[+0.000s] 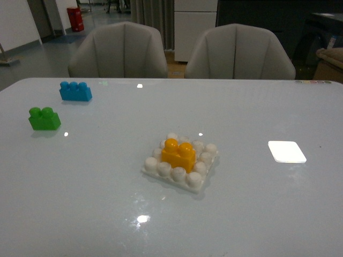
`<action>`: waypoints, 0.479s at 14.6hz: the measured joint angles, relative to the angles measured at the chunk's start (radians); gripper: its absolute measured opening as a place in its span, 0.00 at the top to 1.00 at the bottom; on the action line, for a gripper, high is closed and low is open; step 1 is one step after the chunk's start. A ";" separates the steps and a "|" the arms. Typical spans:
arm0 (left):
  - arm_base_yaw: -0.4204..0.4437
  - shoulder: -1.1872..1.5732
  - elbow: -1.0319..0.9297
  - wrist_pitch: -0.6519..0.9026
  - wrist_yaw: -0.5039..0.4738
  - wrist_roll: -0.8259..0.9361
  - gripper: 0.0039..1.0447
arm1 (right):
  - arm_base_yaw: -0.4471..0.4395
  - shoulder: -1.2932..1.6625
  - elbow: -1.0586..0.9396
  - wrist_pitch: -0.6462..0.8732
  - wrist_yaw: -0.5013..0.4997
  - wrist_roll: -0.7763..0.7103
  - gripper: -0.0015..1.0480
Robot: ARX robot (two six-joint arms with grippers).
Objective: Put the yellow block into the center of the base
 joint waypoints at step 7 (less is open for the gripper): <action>0.000 -0.162 0.000 -0.161 0.000 0.000 0.99 | 0.000 0.000 0.000 0.000 0.000 0.000 0.06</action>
